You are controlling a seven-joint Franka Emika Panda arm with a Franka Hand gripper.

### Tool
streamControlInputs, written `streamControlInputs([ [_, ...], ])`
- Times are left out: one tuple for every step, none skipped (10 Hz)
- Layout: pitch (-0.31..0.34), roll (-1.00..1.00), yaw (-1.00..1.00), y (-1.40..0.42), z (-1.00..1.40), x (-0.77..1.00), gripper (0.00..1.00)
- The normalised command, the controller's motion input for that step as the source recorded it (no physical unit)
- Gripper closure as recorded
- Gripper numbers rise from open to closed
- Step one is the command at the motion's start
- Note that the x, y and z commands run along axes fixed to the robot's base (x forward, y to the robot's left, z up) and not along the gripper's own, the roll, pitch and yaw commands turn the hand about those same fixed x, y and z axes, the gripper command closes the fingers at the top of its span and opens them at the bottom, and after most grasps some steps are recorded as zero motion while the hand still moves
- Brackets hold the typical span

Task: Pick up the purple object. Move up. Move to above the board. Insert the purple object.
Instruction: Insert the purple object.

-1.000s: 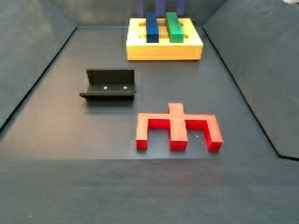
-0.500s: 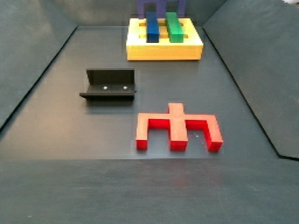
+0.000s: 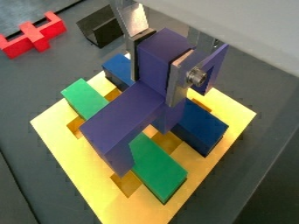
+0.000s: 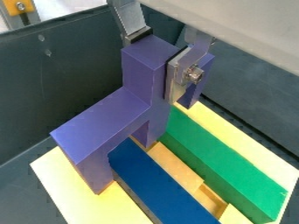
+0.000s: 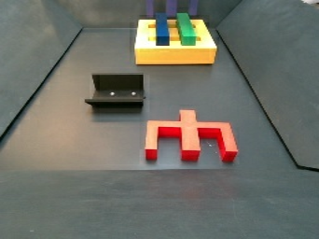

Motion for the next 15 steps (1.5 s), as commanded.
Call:
streamControlInputs([
  [0.000, 0.04, 0.00, 0.00, -0.21, 0.00, 1.00],
  [0.000, 0.03, 0.00, 0.00, -0.19, 0.00, 1.00],
  [0.000, 0.00, 0.00, 0.00, 0.00, 0.09, 1.00],
  [0.000, 0.00, 0.00, 0.00, -0.05, 0.07, 1.00],
  [0.000, 0.00, 0.00, 0.00, -0.11, 0.05, 1.00],
  [0.000, 0.03, 0.00, 0.00, -0.21, 0.00, 1.00],
  [0.000, 0.06, 0.00, 0.00, -0.26, 0.00, 1.00],
  [0.000, 0.00, 0.00, -0.03, -0.18, 0.05, 1.00],
  [0.000, 0.00, 0.00, -0.04, -0.16, 0.08, 1.00],
  [0.000, 0.00, 0.00, -0.10, -0.06, 0.07, 1.00],
  [0.000, 0.00, 0.00, -0.08, -0.15, 0.08, 1.00],
  [0.000, 0.05, 0.00, 0.00, -0.31, 0.09, 1.00],
  [0.003, 0.09, 0.00, 0.00, -0.32, 0.15, 1.00],
  [0.016, 0.12, 0.00, 0.00, -0.28, 0.07, 1.00],
  [0.000, 0.01, -0.03, -0.08, -0.18, 0.00, 1.00],
])
